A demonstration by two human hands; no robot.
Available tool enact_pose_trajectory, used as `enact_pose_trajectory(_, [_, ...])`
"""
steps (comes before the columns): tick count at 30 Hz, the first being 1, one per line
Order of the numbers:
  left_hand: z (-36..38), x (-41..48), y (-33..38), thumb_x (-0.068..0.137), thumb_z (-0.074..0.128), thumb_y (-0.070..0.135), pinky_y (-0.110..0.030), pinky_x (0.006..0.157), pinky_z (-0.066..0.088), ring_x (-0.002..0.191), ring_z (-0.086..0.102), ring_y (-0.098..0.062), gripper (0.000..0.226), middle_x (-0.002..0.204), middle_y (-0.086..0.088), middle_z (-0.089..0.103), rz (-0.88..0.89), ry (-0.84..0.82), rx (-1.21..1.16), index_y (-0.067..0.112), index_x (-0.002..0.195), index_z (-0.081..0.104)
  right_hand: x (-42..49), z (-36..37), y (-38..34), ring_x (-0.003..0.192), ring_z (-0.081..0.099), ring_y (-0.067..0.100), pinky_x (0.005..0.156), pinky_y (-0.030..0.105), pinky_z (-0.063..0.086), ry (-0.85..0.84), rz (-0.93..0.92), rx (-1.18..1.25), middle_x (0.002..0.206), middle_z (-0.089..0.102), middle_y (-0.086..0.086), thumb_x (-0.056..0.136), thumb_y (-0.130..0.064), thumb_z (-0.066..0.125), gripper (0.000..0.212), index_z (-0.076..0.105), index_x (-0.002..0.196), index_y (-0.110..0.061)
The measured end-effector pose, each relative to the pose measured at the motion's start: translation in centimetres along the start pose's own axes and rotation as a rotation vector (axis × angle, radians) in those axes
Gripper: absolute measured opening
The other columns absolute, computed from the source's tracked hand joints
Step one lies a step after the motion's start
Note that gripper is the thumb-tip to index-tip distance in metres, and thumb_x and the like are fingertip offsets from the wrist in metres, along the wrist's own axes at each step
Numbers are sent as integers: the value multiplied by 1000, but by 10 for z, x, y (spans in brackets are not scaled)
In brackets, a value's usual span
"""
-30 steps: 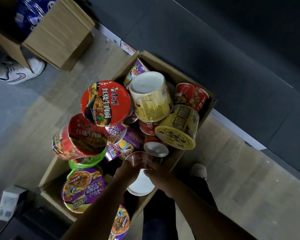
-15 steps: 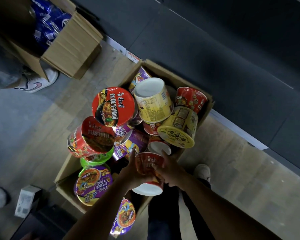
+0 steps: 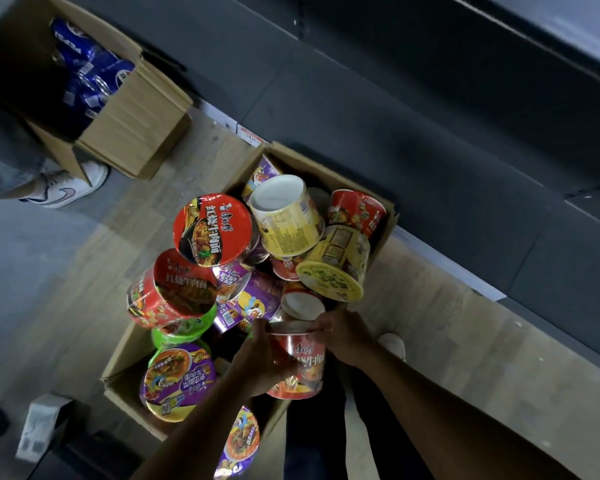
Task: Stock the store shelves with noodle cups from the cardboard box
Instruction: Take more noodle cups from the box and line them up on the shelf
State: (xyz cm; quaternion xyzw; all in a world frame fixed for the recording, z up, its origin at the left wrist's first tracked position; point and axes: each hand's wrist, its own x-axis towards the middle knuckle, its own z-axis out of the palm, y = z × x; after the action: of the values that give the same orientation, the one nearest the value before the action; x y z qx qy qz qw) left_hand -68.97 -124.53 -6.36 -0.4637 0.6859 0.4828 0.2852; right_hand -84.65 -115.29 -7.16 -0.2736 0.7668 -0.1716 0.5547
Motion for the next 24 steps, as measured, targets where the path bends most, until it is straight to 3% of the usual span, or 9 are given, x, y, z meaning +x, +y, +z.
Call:
enact_pose_trajectory(3, [-2,-1,14,77,73,43,-21,62,47,80,60,-7,60,93,8,62,-23,55,-42,22,114,30,-14,-11,-10,94,65,17,67,18,37,40,-38,-17,99,72,9,83,-23,70,23,73,100,-9])
enact_pose_trajectory(5, [-6,-5,24,73,72,50,-24,69,49,91,63,-13,64,109,2,61,-1,89,-14,26,120,36,-25,-20,-17,97,64,12,67,13,37,50,-57,5,103,72,7,84,-21,68,22,73,104,-12])
enact_pose_trajectory(8, [-15,-13,39,69,72,56,-29,80,49,110,59,-28,72,143,-13,34,94,149,120,28,129,42,-42,-39,-29,93,53,-12,69,-3,34,52,-104,42,107,68,-10,87,-12,64,25,72,110,-19])
enact_pose_trajectory(10, [-23,-23,52,73,72,53,-28,83,49,113,60,-25,69,157,-11,11,184,151,162,29,132,45,-51,-52,-37,97,54,-11,74,-3,36,63,-102,22,112,67,-11,87,-13,63,28,70,112,-25])
enact_pose_trajectory(11, [-27,-29,60,75,71,52,-27,84,50,113,60,-22,67,158,-6,10,220,157,168,31,133,46,-56,-58,-41,98,55,-6,74,0,38,72,-95,3,113,68,-8,87,-16,64,27,71,112,-24])
enact_pose_trajectory(15, [-46,-50,93,77,71,47,-23,83,51,101,63,-8,59,139,7,45,294,144,176,24,129,54,-76,-77,-60,95,65,12,85,34,53,118,-48,-65,101,72,0,85,-31,64,23,71,104,-20])
enact_pose_trajectory(19, [-66,-65,124,73,64,51,-18,75,45,101,63,-11,48,116,11,62,337,151,240,28,115,63,-99,-102,-82,93,63,11,83,29,51,138,-73,-110,99,70,0,89,-28,61,19,71,100,-17])
enact_pose_trajectory(21, [-76,-74,140,78,68,41,-12,71,42,101,63,-6,34,105,17,64,365,150,231,39,112,63,-109,-116,-92,91,63,10,83,28,51,166,-79,-103,98,70,-1,89,-28,61,17,71,98,-17])
enact_pose_trajectory(24, [-91,-84,162,79,67,38,-10,72,47,91,62,5,38,104,19,69,417,114,217,49,115,60,-126,-136,-107,91,61,8,84,28,51,192,-72,-76,98,69,-4,90,-29,60,16,71,98,-20])
